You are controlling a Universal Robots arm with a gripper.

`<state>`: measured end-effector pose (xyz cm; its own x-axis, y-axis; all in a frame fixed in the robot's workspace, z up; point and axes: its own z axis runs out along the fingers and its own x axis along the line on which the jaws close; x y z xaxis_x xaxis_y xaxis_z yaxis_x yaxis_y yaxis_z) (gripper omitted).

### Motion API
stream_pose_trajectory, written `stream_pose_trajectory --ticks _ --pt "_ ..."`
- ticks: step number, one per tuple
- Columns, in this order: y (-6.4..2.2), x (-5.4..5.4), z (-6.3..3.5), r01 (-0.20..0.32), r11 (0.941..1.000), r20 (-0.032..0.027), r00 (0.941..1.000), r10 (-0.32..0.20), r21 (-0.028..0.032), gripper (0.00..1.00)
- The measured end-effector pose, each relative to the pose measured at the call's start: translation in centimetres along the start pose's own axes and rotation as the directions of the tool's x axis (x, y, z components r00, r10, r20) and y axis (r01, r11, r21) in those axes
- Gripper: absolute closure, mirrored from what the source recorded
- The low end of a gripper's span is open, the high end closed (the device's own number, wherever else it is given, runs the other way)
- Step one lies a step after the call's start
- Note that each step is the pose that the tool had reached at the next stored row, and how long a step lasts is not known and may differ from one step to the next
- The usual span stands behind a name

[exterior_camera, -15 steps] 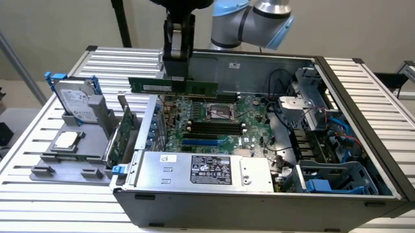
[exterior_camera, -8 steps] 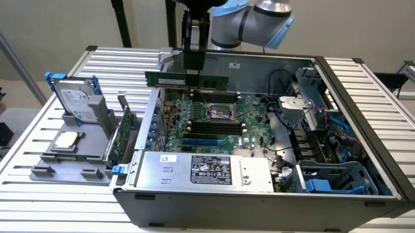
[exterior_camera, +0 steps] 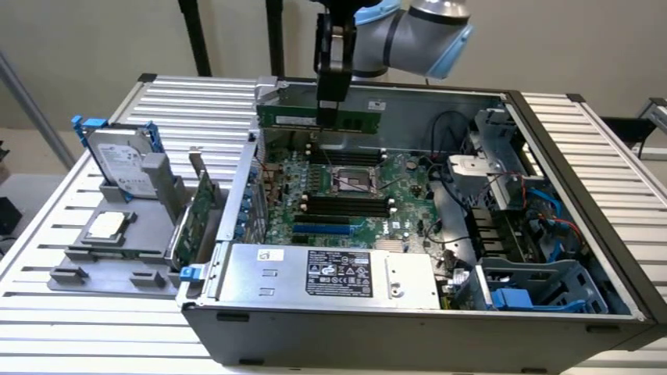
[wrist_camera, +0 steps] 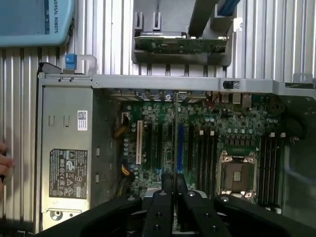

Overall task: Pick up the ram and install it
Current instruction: 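Pick up the ram and move it above insertion slot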

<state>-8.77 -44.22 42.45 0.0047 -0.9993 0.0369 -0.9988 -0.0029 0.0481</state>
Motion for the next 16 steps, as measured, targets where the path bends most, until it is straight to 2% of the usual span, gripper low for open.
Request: stream_pose_trajectory --ticks 11,16 --pt "-2.17 -4.2 0.94 0.0 1.0 -0.0017 1.0 0.0 0.0 0.86" --pt "-2.97 -5.4 1.57 0.0 1.0 -0.0017 1.0 0.0 0.0 0.86"
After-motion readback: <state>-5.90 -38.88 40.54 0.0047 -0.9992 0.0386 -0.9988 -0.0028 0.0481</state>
